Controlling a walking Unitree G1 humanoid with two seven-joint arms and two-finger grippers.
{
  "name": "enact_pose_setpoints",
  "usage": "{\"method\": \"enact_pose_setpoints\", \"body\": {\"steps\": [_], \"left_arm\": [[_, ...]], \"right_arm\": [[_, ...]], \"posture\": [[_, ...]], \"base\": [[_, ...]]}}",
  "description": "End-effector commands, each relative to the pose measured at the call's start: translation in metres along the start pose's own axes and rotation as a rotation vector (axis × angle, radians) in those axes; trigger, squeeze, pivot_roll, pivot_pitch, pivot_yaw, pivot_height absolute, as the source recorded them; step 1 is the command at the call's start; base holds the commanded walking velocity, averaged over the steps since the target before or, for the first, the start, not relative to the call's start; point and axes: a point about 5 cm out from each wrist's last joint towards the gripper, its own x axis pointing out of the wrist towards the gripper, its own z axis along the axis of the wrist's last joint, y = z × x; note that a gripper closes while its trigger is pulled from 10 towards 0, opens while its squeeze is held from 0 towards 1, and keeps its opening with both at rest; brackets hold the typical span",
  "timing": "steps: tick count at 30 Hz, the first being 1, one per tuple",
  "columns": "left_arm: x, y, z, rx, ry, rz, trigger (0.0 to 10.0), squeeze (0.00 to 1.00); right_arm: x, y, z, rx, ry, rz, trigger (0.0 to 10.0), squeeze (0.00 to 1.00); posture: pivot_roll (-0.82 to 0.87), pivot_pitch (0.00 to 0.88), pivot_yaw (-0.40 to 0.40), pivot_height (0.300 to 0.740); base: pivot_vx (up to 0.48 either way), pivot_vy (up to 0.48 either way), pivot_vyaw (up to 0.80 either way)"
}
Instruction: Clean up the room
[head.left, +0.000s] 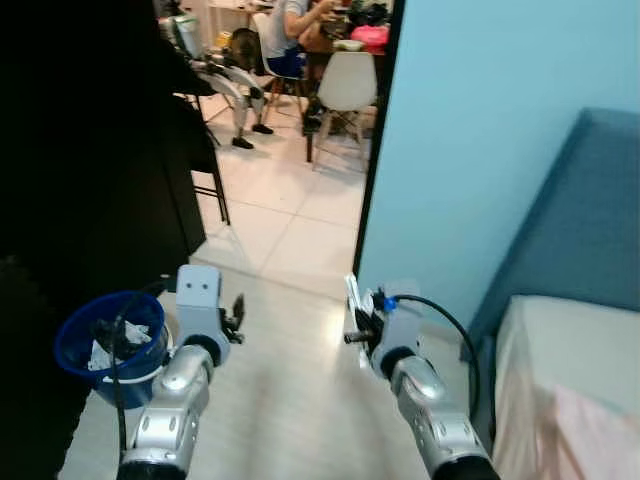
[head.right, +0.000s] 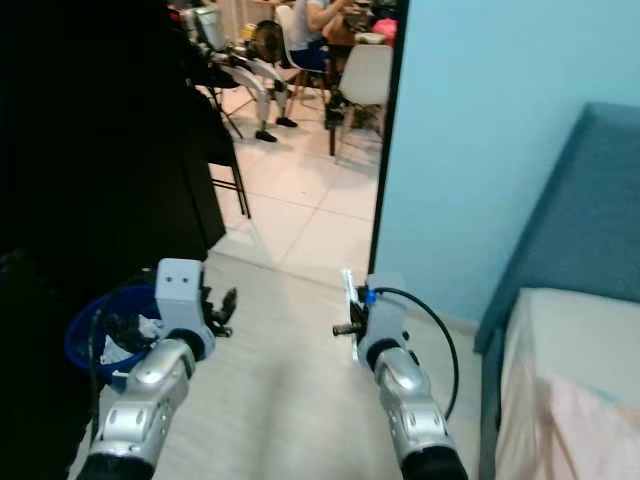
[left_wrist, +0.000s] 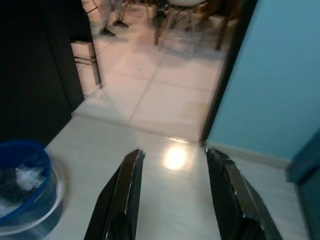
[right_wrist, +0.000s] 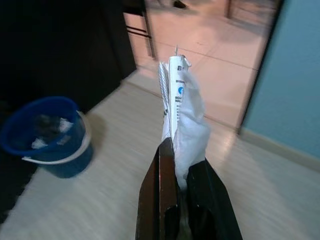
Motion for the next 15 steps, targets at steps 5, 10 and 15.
{"method": "enact_pose_setpoints", "body": {"steps": [5, 10, 15], "left_arm": [[-0.0003, -0.0010, 0.0005, -0.020, -0.016, 0.004, 10.0, 0.00], [0.0005, -0.0008, 0.0014, -0.006, -0.016, 0.003, 10.0, 0.00], [-0.0018, -0.0023, -0.0022, 0.022, 0.009, -0.034, 10.0, 0.00]], "right_arm": [[-0.0058, 0.0014, -0.0085, 0.005, 0.021, 0.018, 10.0, 0.00], [-0.0068, 0.0013, -0.0102, -0.013, 0.028, 0.040, 10.0, 0.00], [-0.0086, 0.0017, -0.0104, -0.024, 0.025, 0.065, 10.0, 0.00]], "posture": [[0.04, 0.000, -0.043, 0.740], [0.04, 0.000, -0.041, 0.740], [0.04, 0.000, -0.034, 0.740]], "base": [[0.000, 0.000, 0.80], [0.000, 0.000, 0.80], [0.000, 0.000, 0.80]]}}
